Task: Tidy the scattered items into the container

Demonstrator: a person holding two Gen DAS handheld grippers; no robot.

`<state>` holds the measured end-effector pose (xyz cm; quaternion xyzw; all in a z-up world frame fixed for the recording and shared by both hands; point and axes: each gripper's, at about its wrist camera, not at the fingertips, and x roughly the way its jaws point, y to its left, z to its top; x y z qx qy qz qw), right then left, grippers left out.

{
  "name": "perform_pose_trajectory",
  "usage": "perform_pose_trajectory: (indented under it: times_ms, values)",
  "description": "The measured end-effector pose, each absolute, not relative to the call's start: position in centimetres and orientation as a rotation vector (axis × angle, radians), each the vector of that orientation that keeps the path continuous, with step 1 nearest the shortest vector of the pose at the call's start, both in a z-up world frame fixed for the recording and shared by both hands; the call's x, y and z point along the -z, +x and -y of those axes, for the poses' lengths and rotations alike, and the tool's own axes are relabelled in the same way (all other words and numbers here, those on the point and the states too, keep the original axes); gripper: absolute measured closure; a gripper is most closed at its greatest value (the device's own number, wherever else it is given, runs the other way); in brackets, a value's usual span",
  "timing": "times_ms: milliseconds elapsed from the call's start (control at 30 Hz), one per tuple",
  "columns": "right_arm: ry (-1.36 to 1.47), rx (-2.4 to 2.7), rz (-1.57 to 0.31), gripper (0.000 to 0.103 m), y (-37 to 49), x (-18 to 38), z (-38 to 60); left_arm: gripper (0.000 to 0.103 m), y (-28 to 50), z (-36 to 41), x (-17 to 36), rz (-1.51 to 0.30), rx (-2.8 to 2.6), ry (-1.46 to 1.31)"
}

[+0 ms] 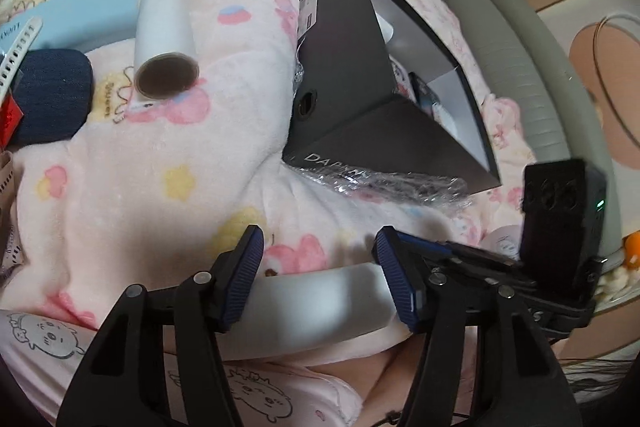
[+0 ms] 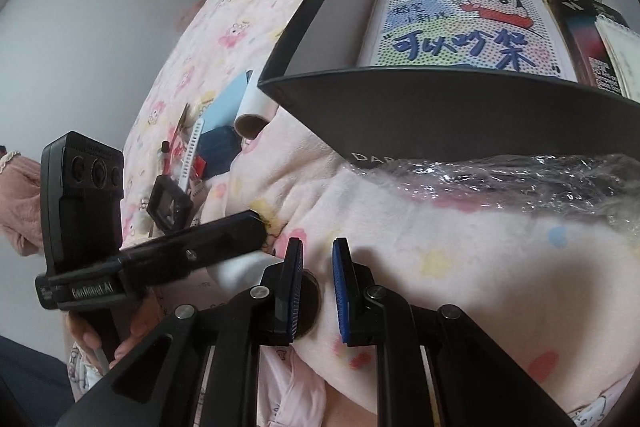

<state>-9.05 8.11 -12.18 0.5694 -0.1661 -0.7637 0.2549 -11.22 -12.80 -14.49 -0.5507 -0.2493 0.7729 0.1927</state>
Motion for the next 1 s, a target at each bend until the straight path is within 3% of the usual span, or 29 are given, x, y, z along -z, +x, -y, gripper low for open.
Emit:
perform_pose_trajectory:
  times_ms: [233, 367, 467, 733, 833, 1000]
  values:
    - [1.542, 2.198, 0.400, 0.090, -9.1, 11.1, -9.1, 0.049, -10.8, 13.5, 14.1, 0.654, -2.400, -1.608]
    - [1.552, 2.152, 0.413, 0.080, -9.2, 11.4, -9.3, 0.049, -10.7, 12.4, 14.6, 0.641, -2.327, -1.629]
    - [1.573, 2.118, 0.401, 0.080, -9.5, 12.5, -8.4, 0.048, -10.9, 11.4, 14.5, 0.592, -2.280, -1.613]
    - [1.524, 2.127, 0.459, 0.080, -8.9, 11.7, -8.6, 0.050, -10.0, 12.9, 13.5, 0.756, -2.292, -1.469]
    - [1.540, 2.189, 0.455, 0.080, -8.7, 11.2, -9.8, 0.057, -9.5, 13.6, 13.8, 0.807, -2.348, -1.500]
    - [1.568, 2.176, 0.523, 0.079, -8.4, 11.5, -11.3, 0.060, -9.5, 13.9, 13.6, 0.791, -2.374, -1.485]
